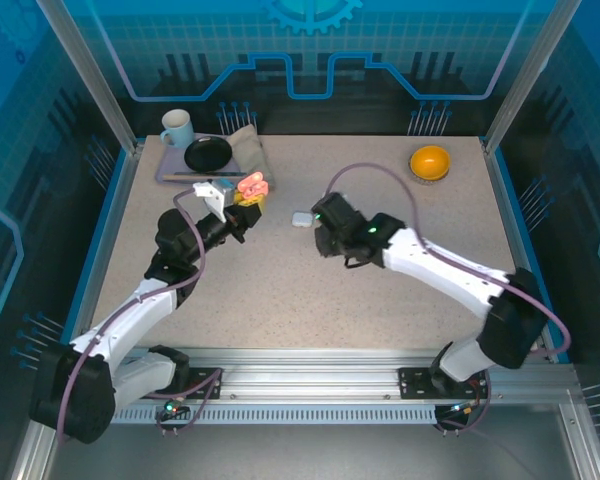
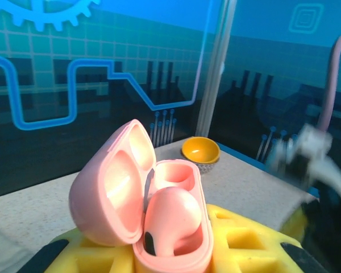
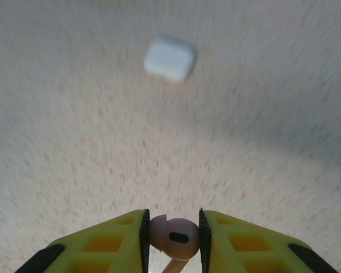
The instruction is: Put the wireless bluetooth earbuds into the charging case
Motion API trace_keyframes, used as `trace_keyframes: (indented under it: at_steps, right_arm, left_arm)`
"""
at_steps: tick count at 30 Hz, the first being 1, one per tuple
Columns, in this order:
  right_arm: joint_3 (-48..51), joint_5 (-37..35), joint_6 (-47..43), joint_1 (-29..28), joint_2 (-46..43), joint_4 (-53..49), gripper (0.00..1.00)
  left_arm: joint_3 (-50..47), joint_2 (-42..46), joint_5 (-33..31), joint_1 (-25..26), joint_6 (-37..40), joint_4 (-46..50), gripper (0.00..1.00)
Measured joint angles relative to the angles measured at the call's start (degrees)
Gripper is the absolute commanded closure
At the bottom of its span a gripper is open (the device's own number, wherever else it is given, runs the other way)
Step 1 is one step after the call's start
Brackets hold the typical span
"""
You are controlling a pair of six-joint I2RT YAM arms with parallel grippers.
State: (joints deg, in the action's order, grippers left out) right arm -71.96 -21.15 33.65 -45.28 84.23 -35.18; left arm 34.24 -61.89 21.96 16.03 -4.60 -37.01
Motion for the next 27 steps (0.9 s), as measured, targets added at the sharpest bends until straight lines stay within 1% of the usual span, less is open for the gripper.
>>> trace_keyframes:
  at_steps: [4, 7, 13, 18, 23, 27]
  right_arm:
    - [-0.3, 0.2, -5.7, 3.4, -6.5, 5.0, 0.69]
    - [-1.7, 0.8, -10.3, 4.8, -8.6, 9.0, 0.69]
    - [-2.6, 5.8, -20.1, 5.2, -9.4, 18.3, 0.69]
    - [-2.6, 11.0, -26.2, 5.3, -9.4, 23.6, 0.7]
    - [-3.1, 16.2, -29.4, 6.4, -9.0, 25.7, 0.7]
    - [-4.8, 19.9, -29.4, 8.1, -7.9, 25.9, 0.71]
  left_arm:
    - [1.7, -1.8, 3.6, 2.1, 0.1, 1.4, 1.0]
    - [2.8, -3.7, 5.7, 3.9, 0.1, 2.3, 1.0]
    - [5.6, -7.9, 8.2, 7.0, 0.2, 3.5, 1.0]
    - [8.2, -10.5, 9.1, 8.1, 0.2, 3.8, 1.0]
    - [10.9, -12.8, 9.6, 8.2, 0.0, 3.7, 1.0]
    - [12.5, -14.2, 10.0, 8.2, -0.1, 3.7, 1.0]
